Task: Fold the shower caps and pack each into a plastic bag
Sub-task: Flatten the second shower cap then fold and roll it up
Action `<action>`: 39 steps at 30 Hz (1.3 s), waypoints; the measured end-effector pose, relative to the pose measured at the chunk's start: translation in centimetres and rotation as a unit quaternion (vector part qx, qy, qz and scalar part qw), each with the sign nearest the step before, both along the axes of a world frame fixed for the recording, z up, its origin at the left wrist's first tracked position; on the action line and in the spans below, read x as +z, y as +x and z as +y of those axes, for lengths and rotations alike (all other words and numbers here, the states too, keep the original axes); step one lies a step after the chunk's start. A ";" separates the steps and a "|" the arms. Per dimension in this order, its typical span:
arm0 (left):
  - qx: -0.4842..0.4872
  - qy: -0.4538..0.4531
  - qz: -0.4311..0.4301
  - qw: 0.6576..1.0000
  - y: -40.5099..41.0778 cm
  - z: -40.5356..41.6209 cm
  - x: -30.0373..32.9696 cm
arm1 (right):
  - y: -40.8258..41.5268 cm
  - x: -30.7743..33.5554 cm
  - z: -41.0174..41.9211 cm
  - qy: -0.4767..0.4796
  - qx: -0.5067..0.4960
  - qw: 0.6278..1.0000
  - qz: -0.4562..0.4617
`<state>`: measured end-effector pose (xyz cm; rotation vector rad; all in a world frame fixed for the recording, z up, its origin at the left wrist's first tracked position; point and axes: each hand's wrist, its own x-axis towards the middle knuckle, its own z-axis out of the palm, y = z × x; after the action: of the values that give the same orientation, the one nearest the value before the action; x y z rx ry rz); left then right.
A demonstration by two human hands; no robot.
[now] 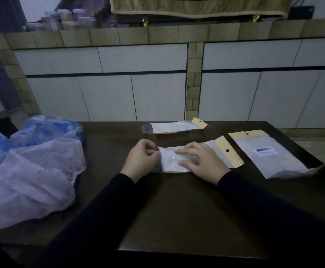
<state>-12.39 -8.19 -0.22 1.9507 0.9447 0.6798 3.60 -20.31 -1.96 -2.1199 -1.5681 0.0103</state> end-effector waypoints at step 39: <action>0.071 0.267 0.344 0.897 -7.2 4.0 -2.6 | -8.8 1.3 20.8 0.055 -0.145 0.984 -0.088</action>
<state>-19.61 -4.18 -2.81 2.7223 1.4461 0.3306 -5.19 0.54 -0.66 -2.2901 -1.3039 -0.3620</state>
